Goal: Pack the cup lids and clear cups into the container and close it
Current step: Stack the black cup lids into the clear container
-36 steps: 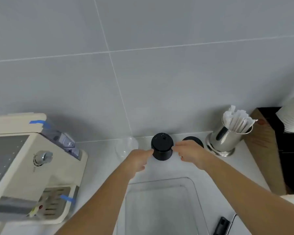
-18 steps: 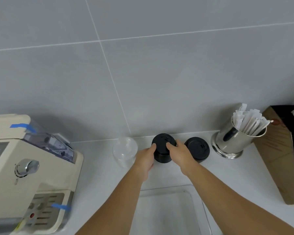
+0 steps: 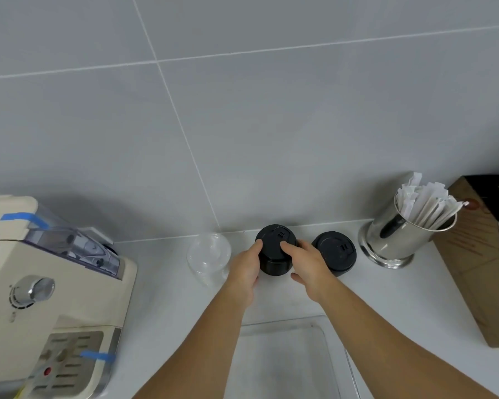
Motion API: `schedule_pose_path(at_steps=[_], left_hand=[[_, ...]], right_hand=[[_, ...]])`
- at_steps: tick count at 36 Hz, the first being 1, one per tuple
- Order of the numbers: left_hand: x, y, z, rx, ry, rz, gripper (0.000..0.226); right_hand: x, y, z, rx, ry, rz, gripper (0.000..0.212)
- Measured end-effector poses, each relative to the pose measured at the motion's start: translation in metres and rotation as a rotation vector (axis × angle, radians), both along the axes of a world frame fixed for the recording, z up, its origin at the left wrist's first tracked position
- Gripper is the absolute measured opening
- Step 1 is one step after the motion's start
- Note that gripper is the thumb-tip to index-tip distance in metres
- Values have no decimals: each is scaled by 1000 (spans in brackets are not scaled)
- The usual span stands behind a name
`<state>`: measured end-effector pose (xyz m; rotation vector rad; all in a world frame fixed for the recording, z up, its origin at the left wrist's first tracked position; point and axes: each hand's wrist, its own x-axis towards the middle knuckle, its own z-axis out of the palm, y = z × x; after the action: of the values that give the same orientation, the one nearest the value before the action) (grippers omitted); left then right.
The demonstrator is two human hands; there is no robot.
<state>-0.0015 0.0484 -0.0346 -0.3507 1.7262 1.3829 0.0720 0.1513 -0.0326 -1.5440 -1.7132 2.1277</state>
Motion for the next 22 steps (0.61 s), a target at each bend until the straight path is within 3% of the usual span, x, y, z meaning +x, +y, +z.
schedule_pose_path(at_steps=[10,17,22], left_hand=[[6,1,6,30,-44,85,42],[17,-4,24,76,-1,136,20],[24,-12,45,120,74,150,16]], right_hand=[[-1,-4,2,-3,22,-53,37],[2,-8,14,29,50,-54,36],[11,-10,31,1,84,-55,36]])
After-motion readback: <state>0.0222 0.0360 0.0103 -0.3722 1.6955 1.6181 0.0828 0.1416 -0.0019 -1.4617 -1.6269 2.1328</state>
